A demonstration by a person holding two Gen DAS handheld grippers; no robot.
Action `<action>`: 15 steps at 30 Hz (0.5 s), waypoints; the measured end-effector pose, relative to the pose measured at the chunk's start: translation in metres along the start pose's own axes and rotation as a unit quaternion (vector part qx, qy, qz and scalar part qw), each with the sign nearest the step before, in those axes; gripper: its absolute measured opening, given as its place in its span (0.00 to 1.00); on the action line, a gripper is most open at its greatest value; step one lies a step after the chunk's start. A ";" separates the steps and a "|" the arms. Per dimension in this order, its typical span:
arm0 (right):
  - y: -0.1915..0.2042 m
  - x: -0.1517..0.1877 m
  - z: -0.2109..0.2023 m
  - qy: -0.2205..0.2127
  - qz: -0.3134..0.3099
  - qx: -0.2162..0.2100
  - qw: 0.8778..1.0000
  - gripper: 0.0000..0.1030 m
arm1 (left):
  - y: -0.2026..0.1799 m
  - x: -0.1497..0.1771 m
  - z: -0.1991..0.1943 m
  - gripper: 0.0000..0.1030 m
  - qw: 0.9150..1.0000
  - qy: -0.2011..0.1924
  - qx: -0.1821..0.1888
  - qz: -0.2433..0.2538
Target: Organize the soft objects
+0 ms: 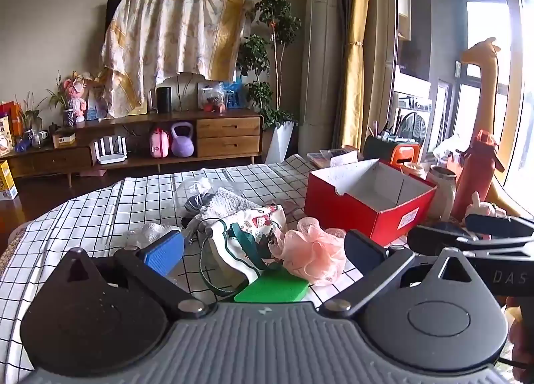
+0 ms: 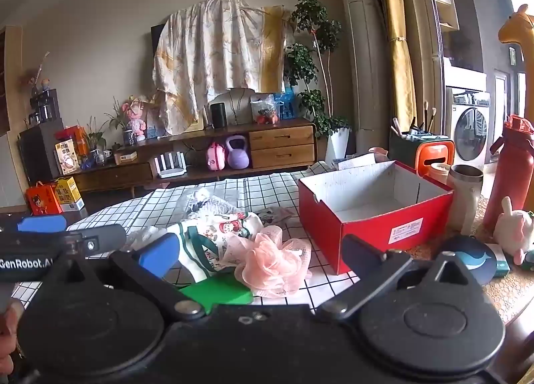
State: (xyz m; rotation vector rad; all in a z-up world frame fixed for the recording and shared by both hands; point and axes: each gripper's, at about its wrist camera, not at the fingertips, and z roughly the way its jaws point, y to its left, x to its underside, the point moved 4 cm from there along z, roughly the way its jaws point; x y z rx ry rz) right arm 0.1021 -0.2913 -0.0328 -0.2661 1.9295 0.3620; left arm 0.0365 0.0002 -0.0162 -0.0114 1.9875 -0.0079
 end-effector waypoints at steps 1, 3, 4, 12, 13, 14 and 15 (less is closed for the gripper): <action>0.000 0.000 0.000 0.000 -0.001 0.001 1.000 1.00 | 0.000 0.000 0.000 1.00 1.000 -0.001 0.001 -0.003; -0.001 -0.001 -0.001 -0.001 -0.001 0.001 1.000 1.00 | 0.000 -0.001 -0.001 1.00 1.000 -0.004 0.006 -0.012; 0.007 -0.001 0.001 -0.001 -0.004 -0.001 1.000 1.00 | -0.001 -0.001 0.000 1.00 1.000 -0.003 0.008 -0.015; 0.008 0.002 0.001 0.002 -0.015 0.003 1.000 1.00 | 0.011 0.005 0.004 1.00 0.999 -0.004 0.015 -0.038; 0.009 0.003 0.002 0.002 -0.014 0.003 1.000 1.00 | 0.010 0.004 0.003 1.00 0.999 0.002 0.015 -0.037; 0.010 0.003 0.002 0.002 -0.014 0.004 1.000 1.00 | 0.010 0.004 0.002 1.00 0.999 0.002 0.015 -0.037; 0.007 0.003 0.000 0.002 -0.015 0.003 1.000 1.00 | 0.010 0.004 0.003 1.00 0.999 0.003 0.016 -0.037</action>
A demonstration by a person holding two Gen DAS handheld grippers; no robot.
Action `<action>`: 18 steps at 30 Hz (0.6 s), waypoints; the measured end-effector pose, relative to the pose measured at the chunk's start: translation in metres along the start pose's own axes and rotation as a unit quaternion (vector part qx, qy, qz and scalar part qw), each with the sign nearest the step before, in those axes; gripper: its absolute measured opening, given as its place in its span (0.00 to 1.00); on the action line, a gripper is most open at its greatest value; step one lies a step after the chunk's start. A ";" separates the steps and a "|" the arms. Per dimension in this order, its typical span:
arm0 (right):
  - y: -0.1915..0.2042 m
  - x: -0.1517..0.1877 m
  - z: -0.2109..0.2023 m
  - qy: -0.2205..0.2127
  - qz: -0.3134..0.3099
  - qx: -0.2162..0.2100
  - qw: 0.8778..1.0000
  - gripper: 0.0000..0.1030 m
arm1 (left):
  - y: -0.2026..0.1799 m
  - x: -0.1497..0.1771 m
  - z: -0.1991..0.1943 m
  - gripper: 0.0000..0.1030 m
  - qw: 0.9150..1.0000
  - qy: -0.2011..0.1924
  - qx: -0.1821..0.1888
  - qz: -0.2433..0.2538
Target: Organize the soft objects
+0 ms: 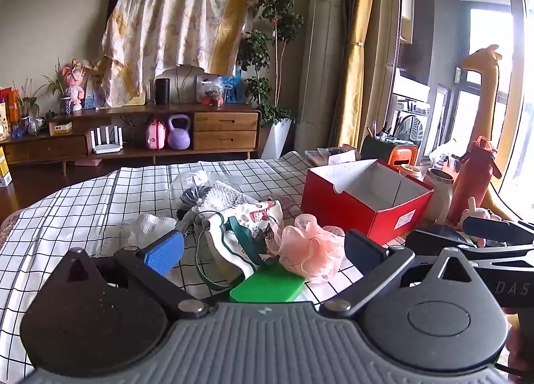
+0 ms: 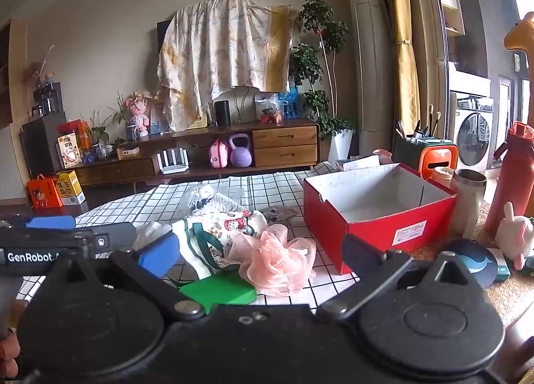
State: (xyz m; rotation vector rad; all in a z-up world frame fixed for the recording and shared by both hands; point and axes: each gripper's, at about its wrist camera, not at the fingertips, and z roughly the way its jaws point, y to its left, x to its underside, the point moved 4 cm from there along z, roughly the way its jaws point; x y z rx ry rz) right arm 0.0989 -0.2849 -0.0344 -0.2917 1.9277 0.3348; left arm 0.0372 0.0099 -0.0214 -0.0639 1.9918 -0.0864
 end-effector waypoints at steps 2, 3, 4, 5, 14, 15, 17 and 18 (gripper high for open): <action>0.004 0.001 0.001 0.001 0.002 0.002 1.000 1.00 | 0.000 0.001 -0.001 1.00 1.000 -0.001 0.002 0.001; 0.005 -0.001 0.001 0.001 0.002 0.003 1.000 1.00 | 0.001 0.000 0.002 1.00 1.000 0.001 0.002 0.001; 0.004 0.000 0.002 0.001 0.003 0.004 1.000 1.00 | 0.000 0.000 0.002 1.00 1.000 0.001 0.003 0.000; 0.003 0.001 -0.004 0.001 0.001 0.003 1.000 1.00 | 0.000 0.001 0.002 1.00 1.000 0.000 0.005 0.000; -0.002 0.002 -0.009 0.003 0.003 0.010 1.000 1.00 | -0.004 0.001 0.001 1.00 1.000 -0.002 0.010 0.002; -0.002 0.003 -0.009 0.003 0.003 0.011 1.000 1.00 | -0.005 0.001 0.001 1.00 1.000 -0.002 0.011 0.003; -0.002 0.003 -0.011 0.003 0.005 0.012 1.000 1.00 | -0.006 0.001 0.000 1.00 1.000 -0.001 0.011 0.004; -0.002 0.003 -0.011 0.004 0.006 0.013 1.000 1.00 | -0.006 0.001 0.000 1.00 1.000 0.000 0.012 0.004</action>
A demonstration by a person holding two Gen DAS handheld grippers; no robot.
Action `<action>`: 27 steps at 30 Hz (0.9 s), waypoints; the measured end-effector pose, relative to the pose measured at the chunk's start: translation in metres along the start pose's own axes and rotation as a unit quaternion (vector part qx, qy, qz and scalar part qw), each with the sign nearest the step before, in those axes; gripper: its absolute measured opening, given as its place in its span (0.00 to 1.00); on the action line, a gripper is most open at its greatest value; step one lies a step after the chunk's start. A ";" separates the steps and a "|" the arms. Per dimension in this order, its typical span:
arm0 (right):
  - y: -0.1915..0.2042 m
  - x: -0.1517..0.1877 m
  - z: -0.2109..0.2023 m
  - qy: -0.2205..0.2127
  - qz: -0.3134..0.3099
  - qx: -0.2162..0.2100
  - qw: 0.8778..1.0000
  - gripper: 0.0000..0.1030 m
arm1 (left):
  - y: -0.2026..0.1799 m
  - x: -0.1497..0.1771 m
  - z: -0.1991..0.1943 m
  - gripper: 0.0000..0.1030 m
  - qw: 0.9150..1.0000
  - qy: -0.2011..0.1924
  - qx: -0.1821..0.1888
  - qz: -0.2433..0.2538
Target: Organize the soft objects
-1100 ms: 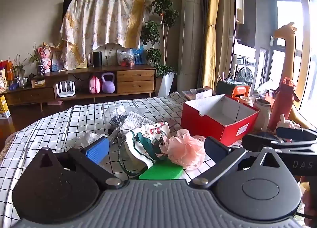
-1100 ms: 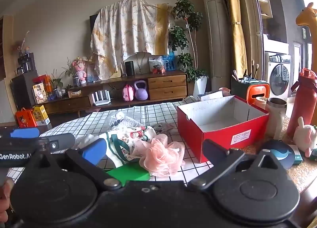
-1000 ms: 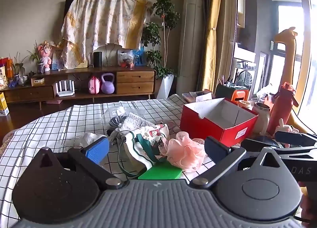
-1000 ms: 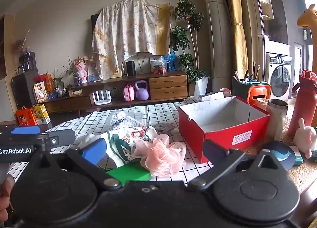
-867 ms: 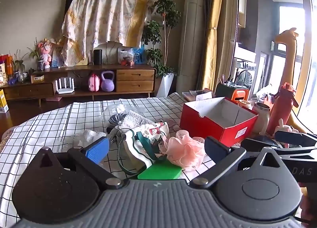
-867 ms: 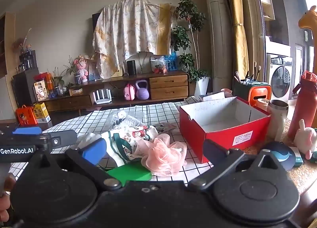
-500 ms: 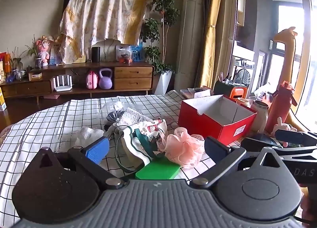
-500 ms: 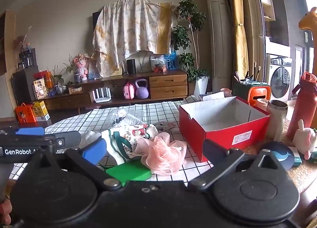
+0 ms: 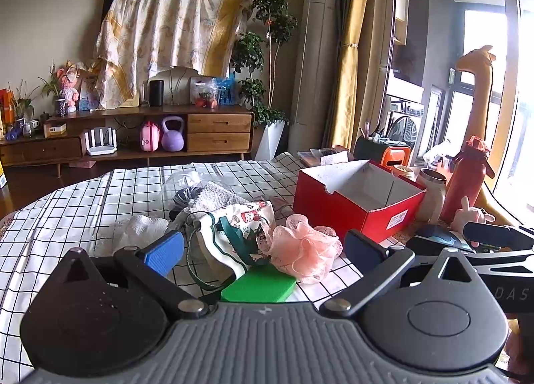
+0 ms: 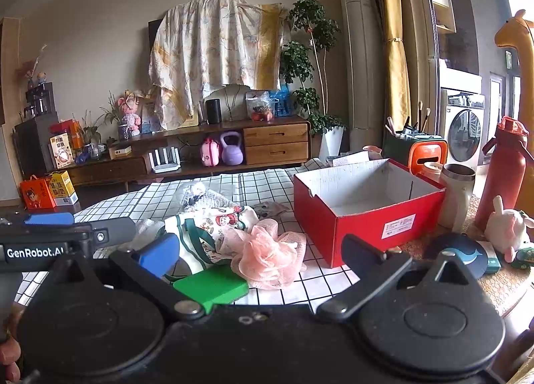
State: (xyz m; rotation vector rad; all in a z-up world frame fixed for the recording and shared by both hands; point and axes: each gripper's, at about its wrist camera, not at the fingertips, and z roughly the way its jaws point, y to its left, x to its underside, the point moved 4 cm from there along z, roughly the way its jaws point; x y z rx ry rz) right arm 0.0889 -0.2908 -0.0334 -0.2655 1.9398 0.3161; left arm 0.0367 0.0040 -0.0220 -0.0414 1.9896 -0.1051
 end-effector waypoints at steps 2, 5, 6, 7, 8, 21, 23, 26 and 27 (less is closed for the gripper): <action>0.000 0.000 -0.001 0.000 0.001 0.003 1.000 1.00 | 0.000 0.000 0.000 1.00 1.000 -0.001 0.000 0.000; -0.002 0.000 -0.003 0.000 0.002 0.006 1.000 1.00 | -0.001 0.000 0.002 1.00 1.000 0.000 0.002 0.000; -0.002 0.000 -0.003 0.000 0.002 0.006 1.000 1.00 | -0.003 0.001 0.002 1.00 1.000 0.000 0.003 0.001; -0.003 0.000 -0.003 0.000 0.003 0.007 1.000 1.00 | -0.004 0.001 0.002 1.00 1.000 0.001 0.004 0.001; -0.003 0.000 -0.004 0.000 0.004 0.008 1.000 1.00 | -0.003 0.001 0.002 1.00 1.000 0.001 0.006 0.001; -0.003 -0.001 -0.005 -0.002 0.005 0.008 1.000 1.00 | -0.004 0.000 0.000 1.00 1.000 -0.002 0.010 0.001; -0.003 -0.001 -0.005 -0.002 0.005 0.008 1.000 1.00 | -0.004 0.000 0.000 1.00 1.000 -0.001 0.011 0.000; -0.003 -0.001 -0.005 -0.002 0.004 0.009 1.000 1.00 | -0.005 0.000 0.000 1.00 1.000 0.000 0.012 -0.001; -0.002 0.000 -0.005 -0.002 0.005 0.009 1.000 1.00 | -0.005 0.000 0.001 1.00 1.000 0.001 0.013 -0.003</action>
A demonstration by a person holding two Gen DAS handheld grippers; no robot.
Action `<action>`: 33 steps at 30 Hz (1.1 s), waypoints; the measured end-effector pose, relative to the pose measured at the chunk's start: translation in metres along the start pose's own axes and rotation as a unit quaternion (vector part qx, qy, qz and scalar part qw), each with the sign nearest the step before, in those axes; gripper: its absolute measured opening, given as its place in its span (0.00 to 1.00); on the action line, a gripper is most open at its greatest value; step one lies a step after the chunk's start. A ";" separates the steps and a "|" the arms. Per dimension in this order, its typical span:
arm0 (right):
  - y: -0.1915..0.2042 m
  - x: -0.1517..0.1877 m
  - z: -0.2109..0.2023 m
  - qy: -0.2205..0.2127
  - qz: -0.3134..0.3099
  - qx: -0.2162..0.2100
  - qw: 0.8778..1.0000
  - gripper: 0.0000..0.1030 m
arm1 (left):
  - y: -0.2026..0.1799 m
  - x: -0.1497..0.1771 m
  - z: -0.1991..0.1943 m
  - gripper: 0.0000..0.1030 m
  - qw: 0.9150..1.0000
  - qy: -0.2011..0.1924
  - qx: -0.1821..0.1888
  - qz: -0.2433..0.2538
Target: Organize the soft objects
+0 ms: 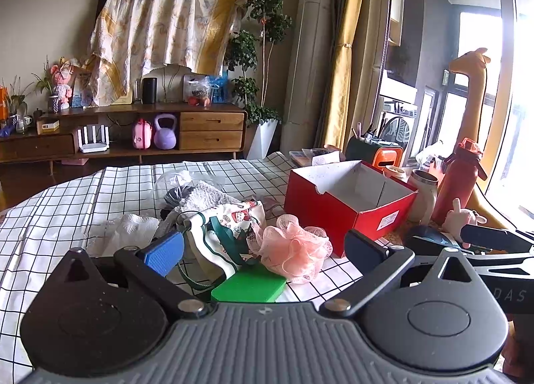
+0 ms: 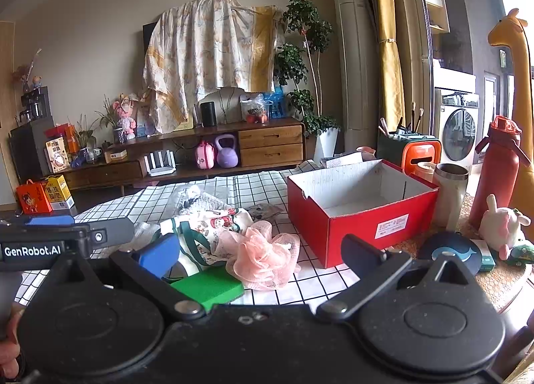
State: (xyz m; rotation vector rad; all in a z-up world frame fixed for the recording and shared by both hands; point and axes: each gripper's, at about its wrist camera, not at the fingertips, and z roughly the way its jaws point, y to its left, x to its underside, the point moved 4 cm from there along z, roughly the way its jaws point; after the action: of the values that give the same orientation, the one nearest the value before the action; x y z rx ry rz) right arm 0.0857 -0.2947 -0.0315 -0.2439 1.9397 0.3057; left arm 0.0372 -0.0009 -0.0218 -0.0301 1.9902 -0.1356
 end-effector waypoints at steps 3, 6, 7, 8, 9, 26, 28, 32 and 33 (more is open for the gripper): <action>0.000 -0.001 -0.001 0.000 0.000 0.000 1.000 1.00 | 0.000 0.000 0.000 1.00 1.000 0.001 0.004 -0.004; -0.001 -0.002 -0.001 0.000 -0.003 -0.003 1.000 1.00 | 0.000 -0.001 0.001 1.00 1.000 -0.001 0.006 -0.004; 0.000 -0.003 0.000 0.001 -0.004 -0.003 1.000 1.00 | 0.000 0.000 0.002 1.00 1.000 0.000 0.006 -0.004; 0.000 -0.003 0.001 0.003 -0.005 -0.005 1.000 1.00 | 0.000 0.000 0.003 1.00 1.000 0.002 0.007 -0.006; 0.000 -0.003 0.003 0.003 -0.005 -0.005 1.000 1.00 | 0.001 0.000 0.005 1.00 1.000 0.005 0.009 -0.008; 0.000 0.001 0.026 0.015 -0.002 -0.009 1.000 1.00 | 0.009 0.000 0.020 1.00 1.000 0.012 -0.001 -0.011; 0.000 0.001 0.028 0.015 -0.003 -0.010 1.000 1.00 | 0.009 -0.001 0.021 1.00 1.000 0.008 -0.006 -0.004; 0.000 0.002 0.036 0.020 -0.006 -0.013 1.000 1.00 | 0.008 -0.002 0.024 1.00 1.000 0.001 -0.021 0.020; 0.001 0.002 0.039 0.023 -0.006 -0.015 1.000 1.00 | 0.007 -0.002 0.025 1.00 0.999 0.000 -0.025 0.026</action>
State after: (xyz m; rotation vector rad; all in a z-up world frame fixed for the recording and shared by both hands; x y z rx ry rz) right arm 0.1190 -0.2814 -0.0481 -0.2851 1.9801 0.3231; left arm 0.0608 0.0046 -0.0307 -0.0104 1.9922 -0.0521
